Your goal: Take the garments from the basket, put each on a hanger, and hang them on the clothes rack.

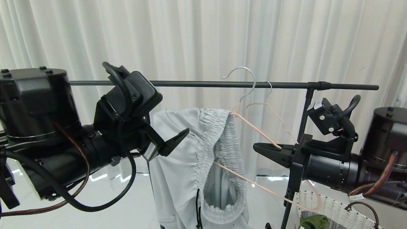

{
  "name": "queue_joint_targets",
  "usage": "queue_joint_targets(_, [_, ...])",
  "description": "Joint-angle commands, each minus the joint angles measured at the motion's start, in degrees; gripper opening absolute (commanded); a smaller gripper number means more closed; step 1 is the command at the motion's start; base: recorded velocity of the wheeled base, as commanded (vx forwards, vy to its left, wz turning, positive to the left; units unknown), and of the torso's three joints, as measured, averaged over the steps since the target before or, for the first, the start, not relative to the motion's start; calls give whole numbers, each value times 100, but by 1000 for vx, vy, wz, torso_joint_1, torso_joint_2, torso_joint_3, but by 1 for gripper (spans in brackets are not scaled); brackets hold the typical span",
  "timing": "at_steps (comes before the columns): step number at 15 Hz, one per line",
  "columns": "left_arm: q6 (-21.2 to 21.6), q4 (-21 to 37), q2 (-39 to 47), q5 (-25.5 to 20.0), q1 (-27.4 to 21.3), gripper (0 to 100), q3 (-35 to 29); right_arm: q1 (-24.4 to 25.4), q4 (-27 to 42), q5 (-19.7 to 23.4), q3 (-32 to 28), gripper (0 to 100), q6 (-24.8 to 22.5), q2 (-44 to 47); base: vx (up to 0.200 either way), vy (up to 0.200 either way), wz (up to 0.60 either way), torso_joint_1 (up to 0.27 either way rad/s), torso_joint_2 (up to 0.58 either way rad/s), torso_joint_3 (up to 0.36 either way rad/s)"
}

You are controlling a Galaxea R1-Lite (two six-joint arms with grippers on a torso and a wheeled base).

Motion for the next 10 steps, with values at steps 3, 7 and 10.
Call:
queue_joint_targets(3, [403, -1, 301, -95, 63, 100, -131, 140, -3, 41, 1, 0, -16, -80, 0, 0, 0, 0, 0, 0])
queue_joint_targets(7, [403, -1, 459, -104, 46, 100, -324, 158, -3, 182, 1, 0, -25, -89, 0, 0, 0, 0, 0, 0])
queue_joint_targets(10, [526, -1, 477, -122, 37, 100, -324, 246, -3, 296, 1, 0, -25, -80, 0, 0, 0, 0, 0, 0])
